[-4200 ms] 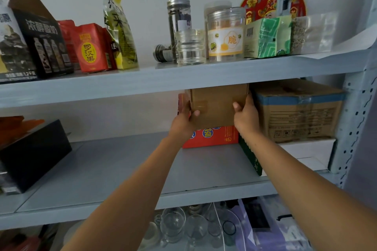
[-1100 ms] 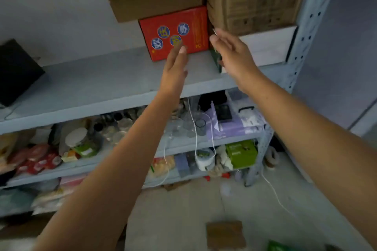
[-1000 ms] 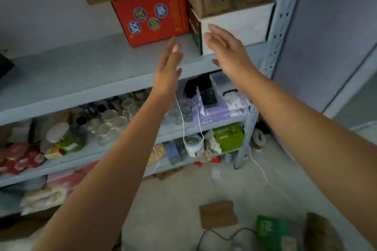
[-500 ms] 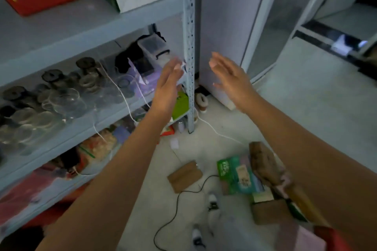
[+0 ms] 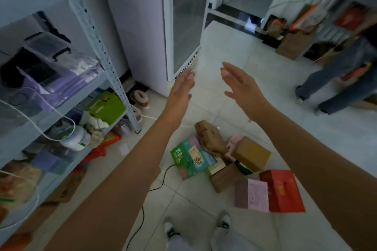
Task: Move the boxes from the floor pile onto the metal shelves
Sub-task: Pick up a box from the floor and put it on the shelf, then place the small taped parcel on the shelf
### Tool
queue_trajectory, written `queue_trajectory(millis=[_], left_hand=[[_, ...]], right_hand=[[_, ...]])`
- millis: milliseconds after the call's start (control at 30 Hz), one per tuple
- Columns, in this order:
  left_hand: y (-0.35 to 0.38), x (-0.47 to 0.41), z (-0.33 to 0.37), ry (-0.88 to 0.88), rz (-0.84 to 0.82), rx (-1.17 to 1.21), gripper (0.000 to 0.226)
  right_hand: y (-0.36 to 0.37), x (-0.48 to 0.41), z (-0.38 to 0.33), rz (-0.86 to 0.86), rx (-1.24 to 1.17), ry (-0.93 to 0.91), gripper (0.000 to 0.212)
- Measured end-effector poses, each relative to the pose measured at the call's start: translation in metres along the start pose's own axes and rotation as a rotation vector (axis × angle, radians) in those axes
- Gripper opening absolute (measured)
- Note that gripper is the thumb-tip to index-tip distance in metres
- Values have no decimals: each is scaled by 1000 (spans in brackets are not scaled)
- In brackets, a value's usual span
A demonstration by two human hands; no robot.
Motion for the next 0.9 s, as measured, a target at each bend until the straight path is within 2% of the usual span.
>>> queue_trajectory(millis=[233,433,567,667,767,833,900], left_hand=[[111,-38,-26,-24,-117,-61,43],[184,-62,-83,-95,-44,-95,41],[221,-64,-151,-224,53,-102,43],[235,-72,-226,-366,142,-109,55],[252,-82,-298,-490,172,-86,69],[270,-90,-330,-548,172,-72,67],[279,-103,-379,-610,166,-85,56]], right_hand=[[-103,33,55,79,-36,16,46],[-185,44,143,28,-118,42,44],[-223,45,225,-23,-179,129,49],[-245,40,294,-48,-172,210,51],[-269,35,368,6,-212,324,47],[-282,32,421,67,-299,403,41],[-290,29,480,110,-344,464,43]])
Point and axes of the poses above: each hand's wrist, its own x-axis away from the middle knuckle, its own y-axis out of the palm, z = x × y, the point moved 9 cm from there along -x, towards the middle knuckle, and after that the axes turned 14 degrees about -z, right-handed, at the moved point
